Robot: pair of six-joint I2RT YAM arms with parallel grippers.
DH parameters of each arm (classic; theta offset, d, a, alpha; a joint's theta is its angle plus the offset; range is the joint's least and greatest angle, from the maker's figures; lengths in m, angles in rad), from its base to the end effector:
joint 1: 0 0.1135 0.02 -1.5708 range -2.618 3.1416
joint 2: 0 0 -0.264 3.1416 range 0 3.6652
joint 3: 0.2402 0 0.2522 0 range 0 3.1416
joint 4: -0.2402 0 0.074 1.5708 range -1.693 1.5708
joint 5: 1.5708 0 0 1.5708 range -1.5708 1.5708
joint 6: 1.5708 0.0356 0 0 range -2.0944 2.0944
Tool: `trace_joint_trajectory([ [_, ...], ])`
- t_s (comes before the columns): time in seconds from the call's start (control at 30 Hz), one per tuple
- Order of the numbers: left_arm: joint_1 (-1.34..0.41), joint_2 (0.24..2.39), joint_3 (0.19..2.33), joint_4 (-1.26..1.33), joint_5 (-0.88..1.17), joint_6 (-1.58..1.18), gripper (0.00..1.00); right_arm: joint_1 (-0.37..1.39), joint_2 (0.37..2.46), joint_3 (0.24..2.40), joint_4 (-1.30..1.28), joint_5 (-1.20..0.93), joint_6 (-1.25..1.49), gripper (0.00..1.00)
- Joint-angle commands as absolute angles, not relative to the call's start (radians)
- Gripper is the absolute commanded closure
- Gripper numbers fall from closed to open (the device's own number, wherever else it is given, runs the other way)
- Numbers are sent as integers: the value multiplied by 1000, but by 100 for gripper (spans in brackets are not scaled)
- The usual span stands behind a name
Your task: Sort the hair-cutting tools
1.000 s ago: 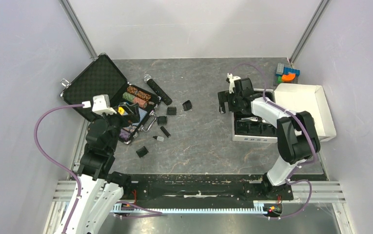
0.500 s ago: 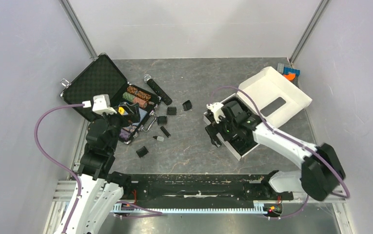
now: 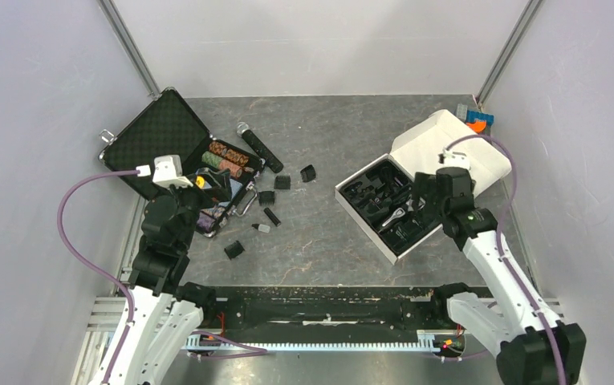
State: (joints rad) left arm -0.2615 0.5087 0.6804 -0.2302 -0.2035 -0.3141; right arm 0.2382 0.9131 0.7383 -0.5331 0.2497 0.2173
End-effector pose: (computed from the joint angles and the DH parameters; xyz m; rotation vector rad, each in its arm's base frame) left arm 0.1267 -0.0265 0.3367 -0.1995 1.6230 -0.2764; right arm 0.1893 0.0369 0.2684 0.1065 2.2503 -0.0412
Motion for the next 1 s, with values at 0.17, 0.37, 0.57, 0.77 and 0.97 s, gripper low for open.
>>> trace_joint_trajectory([
  [0.17,-266,494,681,-200,-203,-353,0,6,967,583,-295,233,387,2],
  [0.37,-267,492,680,-199,-204,-351,0,-40,1155,614,-128,205,262,2],
  [0.57,-267,498,680,-197,-204,-351,0,-37,1353,756,-24,-30,140,1],
  [0.77,-268,499,678,-194,-204,-351,0,-6,1461,906,-103,-88,89,2],
  [0.97,-270,505,676,-191,-197,-352,0,57,1399,894,-162,148,117,2],
])
